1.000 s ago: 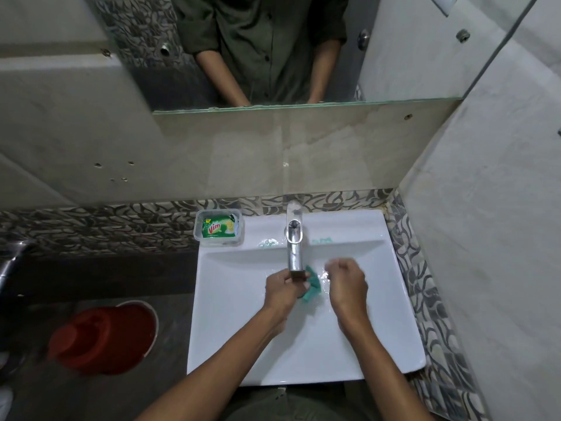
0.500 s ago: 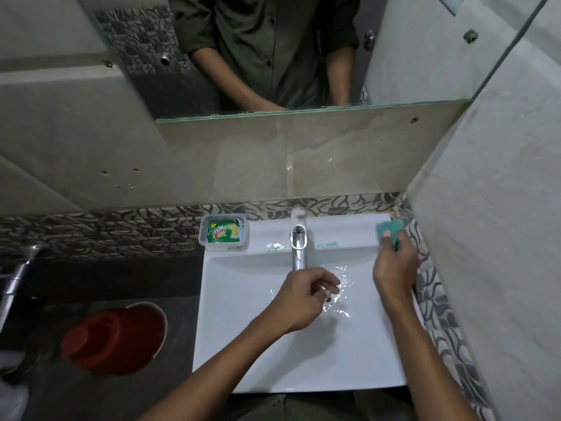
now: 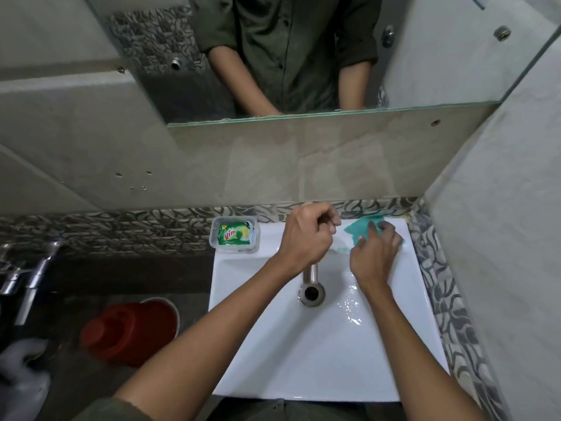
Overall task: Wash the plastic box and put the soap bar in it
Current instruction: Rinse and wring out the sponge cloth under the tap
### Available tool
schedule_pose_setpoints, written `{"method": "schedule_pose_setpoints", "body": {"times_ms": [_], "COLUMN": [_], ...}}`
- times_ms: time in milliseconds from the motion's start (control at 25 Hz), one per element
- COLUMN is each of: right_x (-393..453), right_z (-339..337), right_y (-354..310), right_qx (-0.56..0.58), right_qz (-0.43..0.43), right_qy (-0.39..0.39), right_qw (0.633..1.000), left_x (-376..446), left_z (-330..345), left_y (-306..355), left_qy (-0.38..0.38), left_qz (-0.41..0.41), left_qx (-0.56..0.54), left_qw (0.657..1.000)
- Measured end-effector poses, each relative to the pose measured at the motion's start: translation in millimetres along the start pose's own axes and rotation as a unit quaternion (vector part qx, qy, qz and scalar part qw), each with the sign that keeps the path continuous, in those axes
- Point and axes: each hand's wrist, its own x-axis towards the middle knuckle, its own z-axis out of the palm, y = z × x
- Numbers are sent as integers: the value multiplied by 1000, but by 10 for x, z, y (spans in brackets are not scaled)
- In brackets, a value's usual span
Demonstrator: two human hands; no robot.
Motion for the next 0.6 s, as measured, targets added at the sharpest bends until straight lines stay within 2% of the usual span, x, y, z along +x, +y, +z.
{"method": "schedule_pose_setpoints", "body": {"times_ms": [120, 200, 280, 360, 440, 520, 600], "right_x": [-56, -143, -231, -265, -253, -144, 40], "right_z": [163, 243, 270, 236, 143, 15, -44], "right_y": [-250, -324, -275, -99, 147, 350, 408], "right_qx": [8, 64, 110, 128, 155, 182, 164], "right_qz": [-60, -131, -184, -199, -178, -99, -27], "right_qy": [-31, -45, -69, -78, -55, 21, 82], "right_qw": [998, 988, 974, 968, 970, 978, 983], "left_x": [163, 221, 229, 219, 217, 233, 249], "left_z": [87, 96, 111, 130, 130, 123, 121], "left_y": [9, -26, -49, -56, -54, -50, -52], "left_qy": [11, 33, 41, 37, 42, 49, 51], "left_qz": [-38, -63, -51, -34, -41, -48, -52], "left_qx": [62, 92, 109, 119, 104, 88, 85], "left_qw": [997, 993, 992, 992, 993, 994, 994]}}
